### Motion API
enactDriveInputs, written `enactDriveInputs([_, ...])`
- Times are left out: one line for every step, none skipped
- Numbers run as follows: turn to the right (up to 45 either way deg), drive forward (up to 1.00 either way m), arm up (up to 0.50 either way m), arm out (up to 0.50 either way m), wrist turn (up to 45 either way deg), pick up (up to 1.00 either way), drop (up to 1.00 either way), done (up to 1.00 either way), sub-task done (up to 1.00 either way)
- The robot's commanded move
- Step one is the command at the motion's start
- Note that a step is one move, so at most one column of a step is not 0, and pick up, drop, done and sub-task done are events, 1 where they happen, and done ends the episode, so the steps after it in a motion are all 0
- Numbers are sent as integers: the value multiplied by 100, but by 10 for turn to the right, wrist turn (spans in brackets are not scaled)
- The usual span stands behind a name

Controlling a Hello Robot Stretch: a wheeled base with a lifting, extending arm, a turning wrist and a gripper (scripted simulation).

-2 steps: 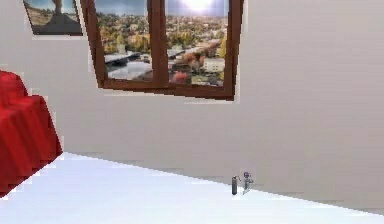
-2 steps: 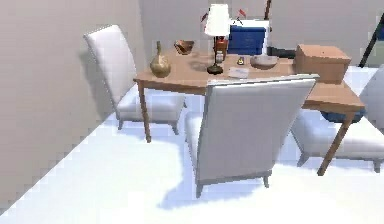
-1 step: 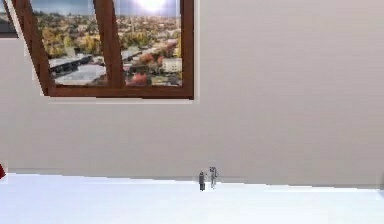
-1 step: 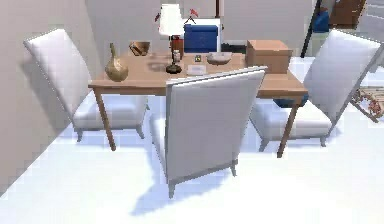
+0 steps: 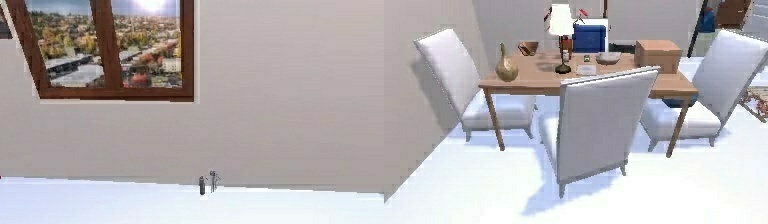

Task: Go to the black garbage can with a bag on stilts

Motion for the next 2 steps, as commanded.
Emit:
enactDriveInputs([-390, 0, 0, 0, 0, 0, 0, 0, 0])
enactDriveInputs([0, 35, 0, 0, 0, 0, 0, 0, 0])
